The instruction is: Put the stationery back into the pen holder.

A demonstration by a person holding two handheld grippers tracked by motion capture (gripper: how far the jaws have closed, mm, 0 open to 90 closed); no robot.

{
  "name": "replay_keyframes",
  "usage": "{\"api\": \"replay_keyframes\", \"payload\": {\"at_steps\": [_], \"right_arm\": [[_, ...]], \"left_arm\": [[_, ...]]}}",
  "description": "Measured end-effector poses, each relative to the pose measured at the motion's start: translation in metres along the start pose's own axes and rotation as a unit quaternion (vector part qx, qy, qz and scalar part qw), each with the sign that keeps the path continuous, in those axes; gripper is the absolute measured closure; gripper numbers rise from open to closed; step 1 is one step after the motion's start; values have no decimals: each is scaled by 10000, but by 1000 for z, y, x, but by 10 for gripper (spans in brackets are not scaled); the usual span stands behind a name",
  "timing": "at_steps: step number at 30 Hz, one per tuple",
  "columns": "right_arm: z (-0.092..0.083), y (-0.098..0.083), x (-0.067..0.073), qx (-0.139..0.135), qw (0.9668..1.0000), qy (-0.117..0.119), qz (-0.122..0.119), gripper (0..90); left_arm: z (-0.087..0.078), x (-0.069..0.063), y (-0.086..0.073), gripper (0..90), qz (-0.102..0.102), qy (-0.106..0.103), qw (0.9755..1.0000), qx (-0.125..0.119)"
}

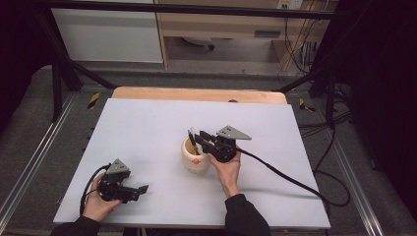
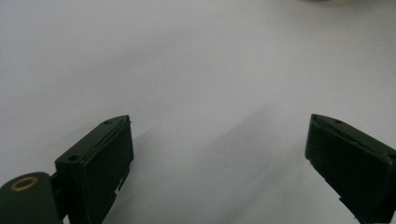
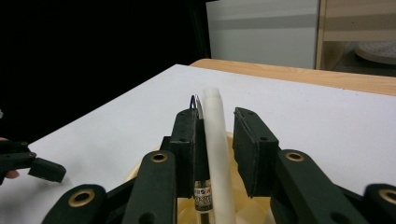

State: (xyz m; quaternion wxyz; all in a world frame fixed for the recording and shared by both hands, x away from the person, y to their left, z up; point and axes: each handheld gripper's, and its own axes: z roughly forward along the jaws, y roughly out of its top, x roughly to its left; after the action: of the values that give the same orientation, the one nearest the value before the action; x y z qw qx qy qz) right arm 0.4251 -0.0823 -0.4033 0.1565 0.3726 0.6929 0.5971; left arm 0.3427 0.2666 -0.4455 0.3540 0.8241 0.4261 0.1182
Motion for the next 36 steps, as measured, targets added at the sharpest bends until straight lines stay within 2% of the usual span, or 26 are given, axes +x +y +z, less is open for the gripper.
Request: {"api": "replay_keyframes", "payload": {"at_steps": [4,10,16,19,22,26,32,36], "right_arm": [[-7,8,0,80,9999,64,-9,594],[-22,23,-4,495,9987,137,-3,386],[-36,34,-9,819,9964,89,-220,184],[-43,37,-13,988,9948,88,-240,107],[-50,39,-16,1210,9922,77,-276,64],[-61,37,-21,1564,9870,50,-362,29],[-80,23,-34,1984,9791,9,-458,7],[-93,8,-45,2087,9772,-21,-385,6]], "left_arm": [[0,0,0,79,-8,-1,10000,-1],[0,0,0,79,-12,3,10000,3],[1,0,0,78,-28,-24,10000,9],[1,0,0,78,-21,-23,10000,10],[1,0,0,77,-18,-3,10000,6],[1,0,0,77,-23,-29,10000,8],[1,0,0,72,-35,-30,10000,12],[2,0,0,70,-14,-26,10000,52]]}}
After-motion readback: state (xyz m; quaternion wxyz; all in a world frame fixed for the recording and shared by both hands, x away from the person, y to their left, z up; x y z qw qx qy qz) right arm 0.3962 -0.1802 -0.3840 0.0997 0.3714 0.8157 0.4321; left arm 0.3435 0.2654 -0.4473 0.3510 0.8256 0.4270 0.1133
